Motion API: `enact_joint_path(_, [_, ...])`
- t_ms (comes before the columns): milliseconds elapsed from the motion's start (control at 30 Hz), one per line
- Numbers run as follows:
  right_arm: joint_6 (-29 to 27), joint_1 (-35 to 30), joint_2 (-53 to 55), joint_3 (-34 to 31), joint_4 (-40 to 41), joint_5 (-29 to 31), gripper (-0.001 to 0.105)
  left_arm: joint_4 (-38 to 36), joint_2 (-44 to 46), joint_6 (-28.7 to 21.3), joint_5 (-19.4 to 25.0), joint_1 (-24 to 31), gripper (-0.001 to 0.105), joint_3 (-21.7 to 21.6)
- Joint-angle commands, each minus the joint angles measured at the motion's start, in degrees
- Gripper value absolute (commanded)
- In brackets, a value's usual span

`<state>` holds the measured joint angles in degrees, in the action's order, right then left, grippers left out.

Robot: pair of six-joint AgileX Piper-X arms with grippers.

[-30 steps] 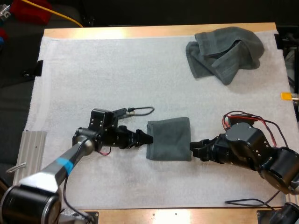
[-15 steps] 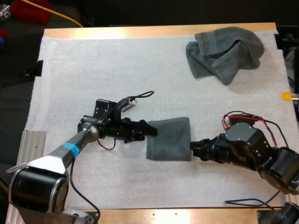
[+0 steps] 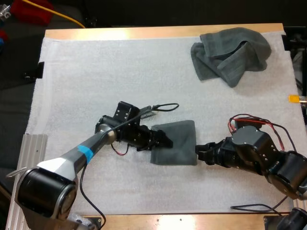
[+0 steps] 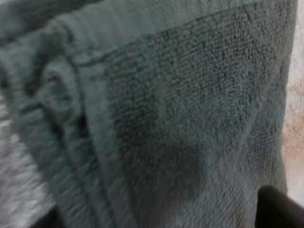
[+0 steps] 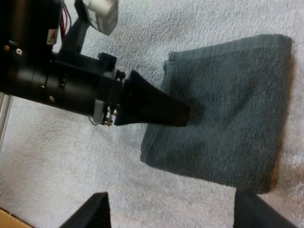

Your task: Pick towel from pile, fold and stack

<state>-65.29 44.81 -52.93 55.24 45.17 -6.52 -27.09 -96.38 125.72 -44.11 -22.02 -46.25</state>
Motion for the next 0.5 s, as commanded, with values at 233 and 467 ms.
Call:
enact_joint_path(233, [-0.05, 0.09, 0.38, 0.13, 0.52, -0.15, 0.054, -0.17, -0.51, 0.41, -1.21, -0.79, 0.067, -0.18])
enact_joint_path(467, [-0.05, 0.09, 0.38, 0.13, 0.52, -0.15, 0.054, 0.3, -0.66, 0.41, -2.65, -0.79, 0.034, -0.18])
